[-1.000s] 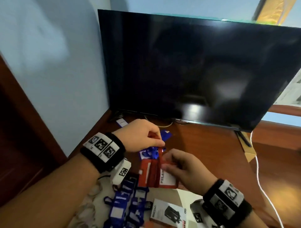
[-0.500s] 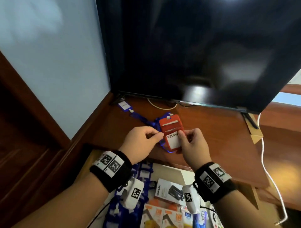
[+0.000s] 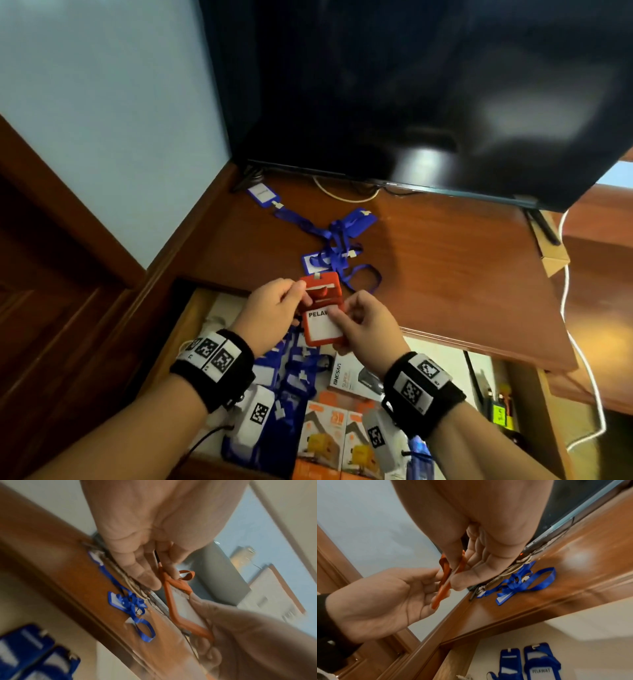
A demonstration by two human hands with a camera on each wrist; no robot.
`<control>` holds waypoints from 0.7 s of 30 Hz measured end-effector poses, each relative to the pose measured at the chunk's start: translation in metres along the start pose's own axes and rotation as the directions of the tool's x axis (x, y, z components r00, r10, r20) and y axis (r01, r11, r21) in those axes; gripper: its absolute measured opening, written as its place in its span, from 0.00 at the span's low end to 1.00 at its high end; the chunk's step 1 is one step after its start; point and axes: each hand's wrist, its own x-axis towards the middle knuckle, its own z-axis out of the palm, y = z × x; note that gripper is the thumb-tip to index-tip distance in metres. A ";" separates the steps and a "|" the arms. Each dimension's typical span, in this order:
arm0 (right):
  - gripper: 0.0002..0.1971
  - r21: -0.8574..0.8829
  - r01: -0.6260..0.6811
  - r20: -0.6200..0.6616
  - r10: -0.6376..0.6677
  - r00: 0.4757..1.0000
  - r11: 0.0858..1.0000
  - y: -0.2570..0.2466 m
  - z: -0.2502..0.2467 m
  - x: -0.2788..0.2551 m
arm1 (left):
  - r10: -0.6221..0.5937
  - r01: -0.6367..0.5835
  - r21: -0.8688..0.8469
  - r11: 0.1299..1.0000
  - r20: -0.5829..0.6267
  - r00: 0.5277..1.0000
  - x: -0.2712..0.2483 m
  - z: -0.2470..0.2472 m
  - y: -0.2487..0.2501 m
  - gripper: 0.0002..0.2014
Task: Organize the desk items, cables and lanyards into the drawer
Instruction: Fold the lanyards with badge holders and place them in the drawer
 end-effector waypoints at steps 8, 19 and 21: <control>0.13 -0.266 -0.091 0.060 0.110 0.992 0.960 0.017 0.022 -0.001 | -0.429 0.433 -0.454 0.779 0.117 0.896 -0.002 0.025 -0.063 0.17; 0.09 -0.726 0.074 0.103 0.002 0.995 0.684 0.025 -0.001 0.058 | -0.423 0.367 0.270 0.890 0.191 0.886 0.021 0.054 -0.136 0.10; 0.07 -0.714 0.120 0.110 -0.059 0.992 0.690 0.008 -0.006 0.082 | -0.425 0.348 0.339 0.874 0.182 0.887 0.023 0.061 -0.141 0.13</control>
